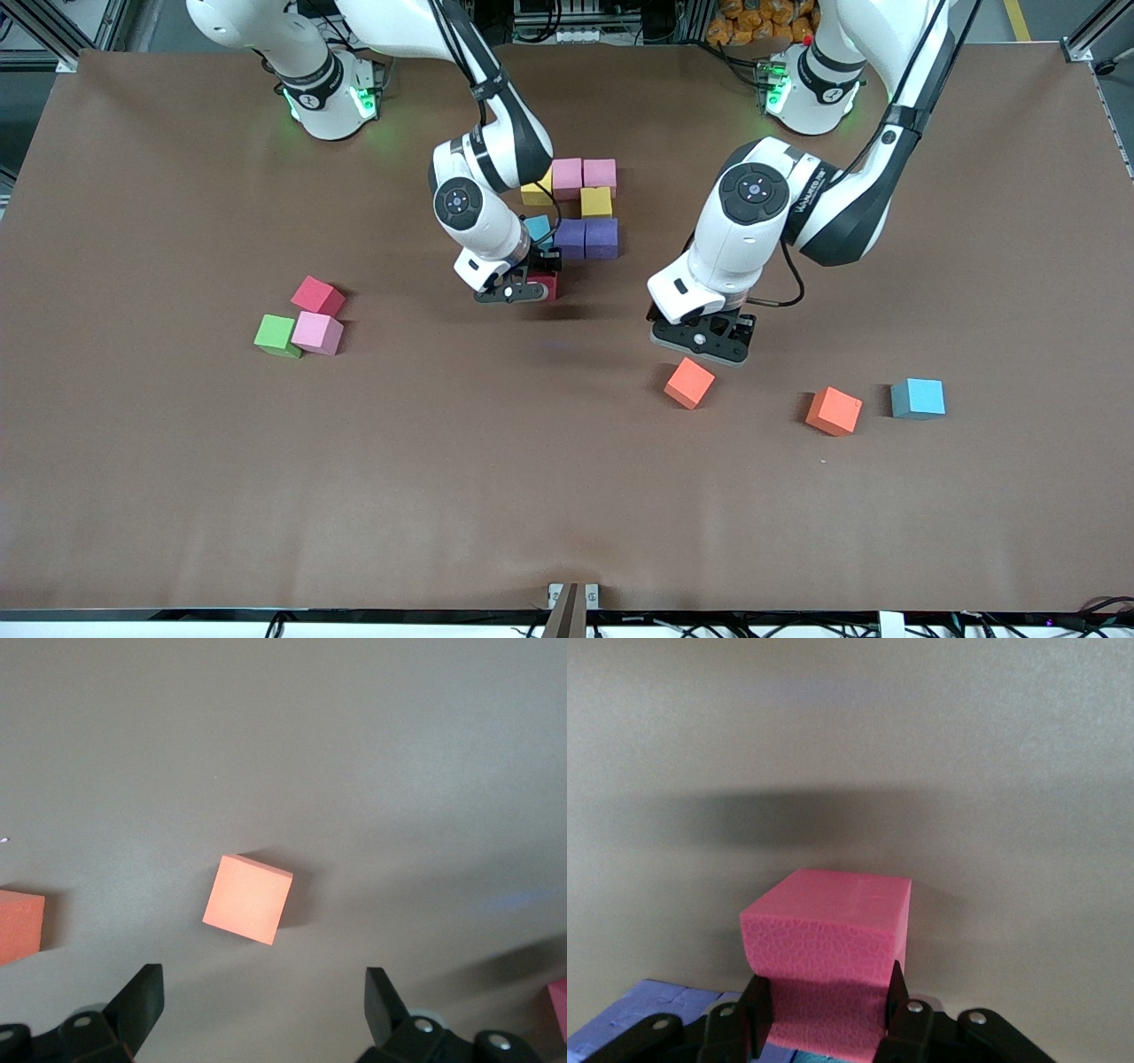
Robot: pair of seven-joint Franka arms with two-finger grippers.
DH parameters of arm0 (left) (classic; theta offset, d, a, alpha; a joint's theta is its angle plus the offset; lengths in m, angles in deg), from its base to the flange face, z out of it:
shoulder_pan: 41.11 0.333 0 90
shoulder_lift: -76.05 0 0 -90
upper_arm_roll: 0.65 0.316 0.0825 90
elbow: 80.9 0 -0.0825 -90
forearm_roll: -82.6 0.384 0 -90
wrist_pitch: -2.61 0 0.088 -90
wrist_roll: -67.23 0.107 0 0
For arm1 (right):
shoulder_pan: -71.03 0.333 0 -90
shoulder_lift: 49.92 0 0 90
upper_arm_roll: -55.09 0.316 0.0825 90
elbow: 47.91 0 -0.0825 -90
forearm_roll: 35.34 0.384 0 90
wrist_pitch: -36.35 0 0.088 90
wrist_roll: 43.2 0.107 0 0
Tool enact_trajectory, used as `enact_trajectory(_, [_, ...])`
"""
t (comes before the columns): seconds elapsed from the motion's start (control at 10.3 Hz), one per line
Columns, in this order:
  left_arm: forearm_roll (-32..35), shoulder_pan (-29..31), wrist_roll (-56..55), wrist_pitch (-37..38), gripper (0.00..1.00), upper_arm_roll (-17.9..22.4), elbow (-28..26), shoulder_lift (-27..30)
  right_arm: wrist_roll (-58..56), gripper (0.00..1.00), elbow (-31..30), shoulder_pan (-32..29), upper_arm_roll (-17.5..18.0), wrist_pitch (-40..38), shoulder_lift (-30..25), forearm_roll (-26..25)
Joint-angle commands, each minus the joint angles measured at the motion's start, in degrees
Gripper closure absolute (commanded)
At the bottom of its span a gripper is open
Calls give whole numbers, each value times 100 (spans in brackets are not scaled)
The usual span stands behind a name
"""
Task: Form number 2 with 11 blocks
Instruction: 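Place pink beside cyan with the right gripper while the left gripper grasps orange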
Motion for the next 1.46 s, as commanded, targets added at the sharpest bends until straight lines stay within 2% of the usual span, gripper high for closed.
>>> enact_trajectory(0.0, [-48,-8,-114,-166,0,42,114,-126,-42,87,-296,-136,227,4,-155,143])
enact_trajectory(0.29, [-40,18,-105,-167,0,42,500,-486,12,87,-436,-136,245,39,-225,143])
enact_trajectory(1.07, [-5,45,-70,-175,0,51,868,-1048,425,87,-665,-128,429,240,-366,179])
enact_trajectory(1.36, [-13,45,-79,-175,0,139,922,-1102,416,87,-718,-128,438,258,-366,179])
